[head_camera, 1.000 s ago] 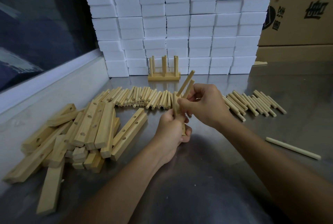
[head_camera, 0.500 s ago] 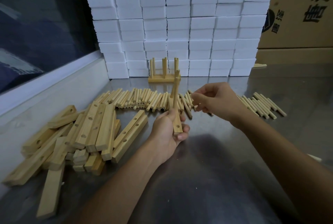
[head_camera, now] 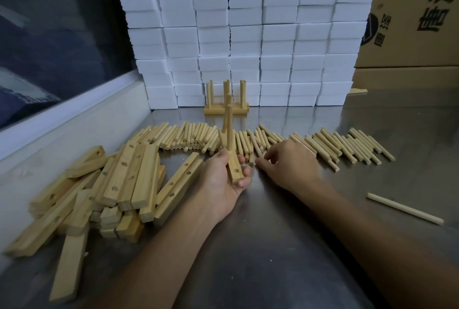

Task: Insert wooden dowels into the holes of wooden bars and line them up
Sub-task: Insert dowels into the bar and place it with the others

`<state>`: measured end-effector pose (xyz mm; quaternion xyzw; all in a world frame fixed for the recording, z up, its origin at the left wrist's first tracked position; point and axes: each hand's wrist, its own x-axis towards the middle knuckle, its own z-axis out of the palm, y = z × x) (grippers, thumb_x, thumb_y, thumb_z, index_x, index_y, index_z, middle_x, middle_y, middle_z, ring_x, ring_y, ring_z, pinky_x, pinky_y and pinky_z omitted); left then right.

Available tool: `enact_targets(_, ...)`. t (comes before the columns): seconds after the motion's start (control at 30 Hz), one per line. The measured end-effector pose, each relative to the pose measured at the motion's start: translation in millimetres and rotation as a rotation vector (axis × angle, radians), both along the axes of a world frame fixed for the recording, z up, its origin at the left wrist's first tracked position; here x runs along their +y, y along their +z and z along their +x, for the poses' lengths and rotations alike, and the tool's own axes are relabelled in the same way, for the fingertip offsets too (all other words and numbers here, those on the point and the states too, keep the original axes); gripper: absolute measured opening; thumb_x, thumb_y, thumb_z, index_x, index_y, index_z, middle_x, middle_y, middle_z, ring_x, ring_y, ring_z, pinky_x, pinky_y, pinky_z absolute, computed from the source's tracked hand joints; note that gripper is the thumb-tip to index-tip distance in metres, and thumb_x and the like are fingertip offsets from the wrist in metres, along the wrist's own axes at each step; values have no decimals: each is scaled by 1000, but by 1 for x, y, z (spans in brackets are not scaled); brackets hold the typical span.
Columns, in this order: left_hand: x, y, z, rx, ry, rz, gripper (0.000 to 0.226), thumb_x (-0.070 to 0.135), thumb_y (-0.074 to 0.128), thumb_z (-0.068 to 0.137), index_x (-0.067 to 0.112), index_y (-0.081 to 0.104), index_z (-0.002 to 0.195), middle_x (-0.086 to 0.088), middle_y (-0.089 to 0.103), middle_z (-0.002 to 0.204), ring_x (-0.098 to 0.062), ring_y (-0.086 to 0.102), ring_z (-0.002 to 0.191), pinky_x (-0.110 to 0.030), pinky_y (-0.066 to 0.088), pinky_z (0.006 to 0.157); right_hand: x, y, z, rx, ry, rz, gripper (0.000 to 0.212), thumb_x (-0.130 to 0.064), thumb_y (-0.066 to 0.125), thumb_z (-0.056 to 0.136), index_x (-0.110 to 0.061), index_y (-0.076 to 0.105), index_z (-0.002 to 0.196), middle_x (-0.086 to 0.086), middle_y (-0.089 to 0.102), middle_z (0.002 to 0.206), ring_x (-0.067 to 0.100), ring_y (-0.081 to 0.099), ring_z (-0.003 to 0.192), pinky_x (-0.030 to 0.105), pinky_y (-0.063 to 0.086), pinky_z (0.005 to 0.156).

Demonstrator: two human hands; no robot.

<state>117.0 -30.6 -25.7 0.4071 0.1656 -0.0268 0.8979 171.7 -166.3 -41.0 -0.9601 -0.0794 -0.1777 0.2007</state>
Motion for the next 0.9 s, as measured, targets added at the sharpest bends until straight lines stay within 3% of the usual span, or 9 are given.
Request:
enact_targets(0.13, 1, 1, 0, 6, 8, 0, 31, 25, 30, 108, 5, 50, 98, -9, 51, 74, -16, 46, 47, -20, 31, 34, 0, -1, 1, 49, -26, 37, 19, -40, 67, 89, -24, 76, 87, -6, 69, 79, 12, 63, 74, 32, 55, 67)
enact_targets(0.3, 2, 2, -2, 10, 5, -13, 31, 25, 30, 108, 5, 51, 97, -8, 51, 71, -15, 45, 47, -21, 31, 35, -8, 0, 5, 25, -37, 249, 15, -33, 69, 87, -19, 74, 82, -6, 67, 71, 10, 63, 66, 33, 57, 64)
enact_targets(0.47, 2, 3, -3, 7, 13, -23, 33, 24, 31, 108, 4, 52, 92, -8, 52, 67, -15, 45, 46, -21, 31, 35, -17, 11, 10, 13, 34, 676, 11, -27, 67, 91, -22, 67, 82, -5, 69, 71, 14, 70, 69, 36, 60, 66)
enact_targets(0.57, 3, 3, -3, 14, 21, -18, 35, 24, 31, 108, 3, 52, 90, -8, 53, 65, -16, 46, 46, -21, 32, 35, -16, 17, 10, 26, 88, 959, 13, -24, 66, 93, -12, 66, 88, 1, 73, 77, 9, 73, 72, 31, 63, 69)
enact_targets(0.67, 3, 4, -3, 19, 25, -23, 33, 24, 32, 108, 3, 52, 91, -9, 53, 68, -16, 46, 47, -21, 32, 36, -18, 26, 8, 89, 166, 1166, 16, -17, 61, 95, -1, 61, 94, 3, 77, 83, 14, 75, 81, 32, 63, 74)
enact_targets(0.8, 3, 4, -4, 19, 30, -29, 34, 25, 32, 108, 4, 52, 90, -8, 53, 67, -16, 46, 46, -20, 31, 36, -14, 33, 2, 178, 239, 1207, 24, -24, 51, 102, -1, 55, 110, 4, 77, 82, 18, 75, 80, 30, 61, 71)
enact_targets(0.9, 3, 5, -5, 20, 32, -31, 32, 24, 31, 108, 4, 51, 92, -9, 52, 71, -16, 45, 46, -20, 30, 36, -10, 37, -4, 224, 238, 1243, 24, -31, 44, 106, -10, 51, 113, 4, 69, 73, 20, 69, 63, 29, 57, 57)
